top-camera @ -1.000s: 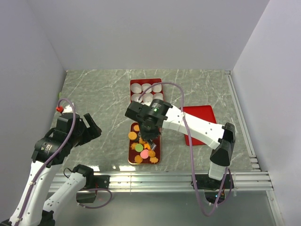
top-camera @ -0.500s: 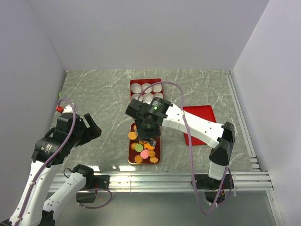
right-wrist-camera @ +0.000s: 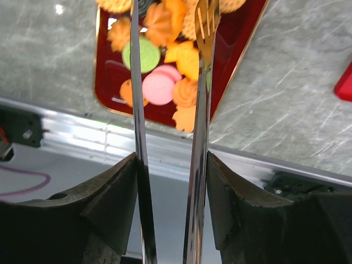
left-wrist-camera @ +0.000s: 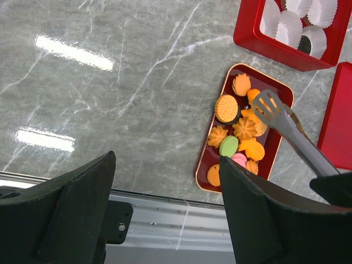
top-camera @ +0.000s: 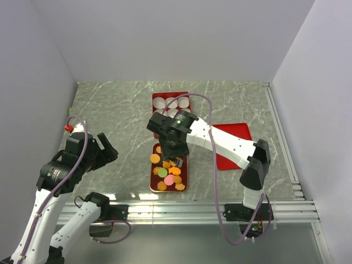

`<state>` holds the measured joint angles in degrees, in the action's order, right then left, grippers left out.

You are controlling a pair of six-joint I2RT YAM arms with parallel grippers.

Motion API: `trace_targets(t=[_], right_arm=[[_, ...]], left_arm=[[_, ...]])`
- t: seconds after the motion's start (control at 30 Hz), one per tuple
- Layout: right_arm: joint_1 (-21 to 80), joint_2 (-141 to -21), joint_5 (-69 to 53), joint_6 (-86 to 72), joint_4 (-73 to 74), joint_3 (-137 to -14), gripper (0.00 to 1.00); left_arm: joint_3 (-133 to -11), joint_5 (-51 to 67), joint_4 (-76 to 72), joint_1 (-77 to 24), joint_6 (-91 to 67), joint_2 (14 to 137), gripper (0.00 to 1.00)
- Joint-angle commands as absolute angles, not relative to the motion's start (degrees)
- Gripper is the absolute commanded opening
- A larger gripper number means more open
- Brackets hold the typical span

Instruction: Pack the cookies

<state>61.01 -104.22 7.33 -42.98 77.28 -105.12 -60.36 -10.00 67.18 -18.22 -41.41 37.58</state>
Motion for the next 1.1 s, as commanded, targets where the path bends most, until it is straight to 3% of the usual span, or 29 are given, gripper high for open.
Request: trace_targets(t=[0.0, 0.67, 0.93, 1.07], right_arm=[[60.12, -105.9, 9.75, -41.4, 77.95, -108.89, 0.57], [60.12, -113.82, 10.37, -38.76, 79.9, -111.27, 0.56], [60.12, -113.82, 10.9, -39.11, 80.42, -111.97, 0.38], [60.03, -112.94, 11.51, -39.29, 81.99, -113.64, 0.38]], left_arm=[[-60.91, -10.72, 66.97, -18.37, -41.49, 37.09, 0.82], [-60.21, -10.63, 66.62, -18.37, -40.34, 36.47, 0.83], [-60.03, -10.37, 66.45, -18.37, -40.17, 36.12, 0.83], [-59.94, -10.28, 66.53, -18.37, -40.17, 35.95, 0.83]])
